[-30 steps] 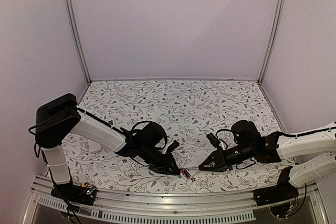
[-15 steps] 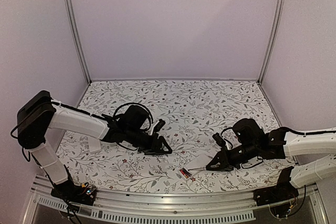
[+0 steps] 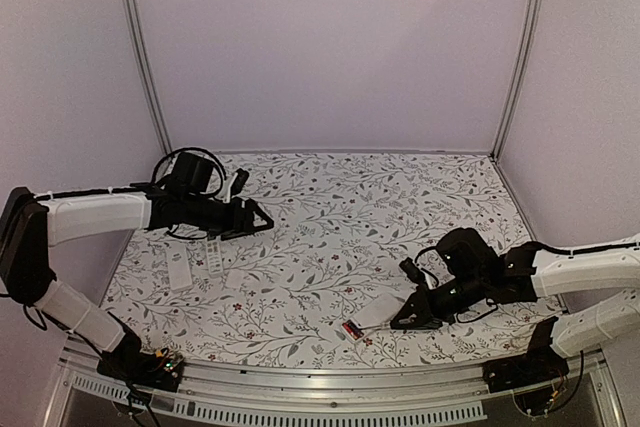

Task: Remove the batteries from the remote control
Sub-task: Remove the battery from the remote control without the battery cover.

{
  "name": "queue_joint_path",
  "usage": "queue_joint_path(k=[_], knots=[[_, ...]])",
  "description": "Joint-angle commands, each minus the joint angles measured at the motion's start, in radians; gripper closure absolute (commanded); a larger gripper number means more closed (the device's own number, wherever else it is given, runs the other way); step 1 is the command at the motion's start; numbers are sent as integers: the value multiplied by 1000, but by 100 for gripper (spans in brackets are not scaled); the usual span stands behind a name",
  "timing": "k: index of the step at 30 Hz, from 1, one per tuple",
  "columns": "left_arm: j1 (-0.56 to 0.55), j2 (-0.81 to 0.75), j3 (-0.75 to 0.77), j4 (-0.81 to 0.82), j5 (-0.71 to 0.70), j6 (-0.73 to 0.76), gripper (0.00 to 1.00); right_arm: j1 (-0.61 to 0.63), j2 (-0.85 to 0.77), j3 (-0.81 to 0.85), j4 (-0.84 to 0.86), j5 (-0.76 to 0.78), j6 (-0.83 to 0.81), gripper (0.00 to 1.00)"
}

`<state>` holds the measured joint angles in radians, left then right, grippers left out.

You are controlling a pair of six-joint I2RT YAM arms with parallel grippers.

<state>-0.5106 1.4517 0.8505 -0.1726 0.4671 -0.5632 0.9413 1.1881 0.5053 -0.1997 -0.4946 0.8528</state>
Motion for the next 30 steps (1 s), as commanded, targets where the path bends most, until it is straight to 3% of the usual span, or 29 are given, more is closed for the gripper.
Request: queue_joint_path(k=[1, 12, 21, 26, 30], knots=[[68, -33, 23, -62, 34, 72, 31, 1, 24, 13, 57, -8, 10, 100], [180, -59, 45, -81, 48, 139, 31, 1, 81, -19, 248, -40, 87, 100], [224, -69, 23, -57, 58, 177, 31, 1, 103, 1, 249, -41, 95, 100], [215, -96, -33, 22, 106, 167, 29, 1, 96, 64, 159, -14, 49, 100], [125, -119, -49, 29, 65, 150, 29, -5, 62, 116, 0, 31, -31, 100]])
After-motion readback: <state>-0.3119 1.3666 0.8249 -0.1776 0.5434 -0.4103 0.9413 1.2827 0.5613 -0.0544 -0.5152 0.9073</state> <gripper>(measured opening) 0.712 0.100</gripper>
